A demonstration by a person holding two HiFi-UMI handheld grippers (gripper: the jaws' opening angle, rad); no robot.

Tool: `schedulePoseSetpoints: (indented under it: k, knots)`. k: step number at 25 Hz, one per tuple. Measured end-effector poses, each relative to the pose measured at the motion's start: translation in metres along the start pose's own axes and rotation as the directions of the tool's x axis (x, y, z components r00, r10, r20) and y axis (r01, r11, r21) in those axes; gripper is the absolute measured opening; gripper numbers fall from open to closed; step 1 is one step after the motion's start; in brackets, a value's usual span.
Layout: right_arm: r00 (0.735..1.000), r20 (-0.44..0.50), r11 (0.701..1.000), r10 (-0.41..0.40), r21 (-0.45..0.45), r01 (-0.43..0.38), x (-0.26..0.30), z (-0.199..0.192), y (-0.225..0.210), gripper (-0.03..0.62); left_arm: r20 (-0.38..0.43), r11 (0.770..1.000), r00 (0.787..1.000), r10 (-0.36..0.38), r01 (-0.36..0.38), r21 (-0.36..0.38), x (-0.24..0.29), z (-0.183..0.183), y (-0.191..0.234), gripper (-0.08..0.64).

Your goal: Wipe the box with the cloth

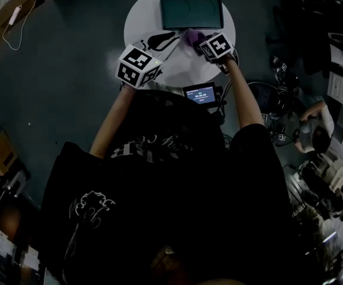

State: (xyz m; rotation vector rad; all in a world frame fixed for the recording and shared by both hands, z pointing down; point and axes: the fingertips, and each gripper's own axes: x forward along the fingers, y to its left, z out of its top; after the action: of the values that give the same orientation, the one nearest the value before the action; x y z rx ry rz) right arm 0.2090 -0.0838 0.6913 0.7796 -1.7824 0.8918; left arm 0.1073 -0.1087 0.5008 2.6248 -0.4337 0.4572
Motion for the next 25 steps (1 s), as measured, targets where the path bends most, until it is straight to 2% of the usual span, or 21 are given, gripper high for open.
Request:
schedulePoseSetpoints:
  k: [5, 8, 20, 25]
  knots:
    - [1.0, 0.009, 0.999, 0.003, -0.047, -0.003, -0.013, -0.006, -0.008, 0.11, -0.019, 0.999, 1.0, -0.021, 0.021, 0.029, 0.013, 0.001, -0.011, 0.06]
    - [1.0, 0.006, 0.999, -0.018, -0.041, 0.019, -0.015, -0.011, -0.018, 0.11, -0.023, 0.999, 0.999, -0.027, 0.027, 0.026, 0.018, 0.0, -0.012, 0.06]
    - [0.997, -0.049, 0.995, -0.058, 0.083, 0.062, -0.027, -0.052, -0.067, 0.11, -0.029, 1.0, 0.999, -0.019, 0.02, 0.023, 0.031, 0.001, -0.013, 0.06]
    - [0.99, -0.088, 0.98, -0.109, 0.159, 0.122, -0.025, -0.061, -0.084, 0.11, -0.033, 1.0, 0.999, -0.005, 0.005, 0.018, 0.025, -0.003, -0.005, 0.06]
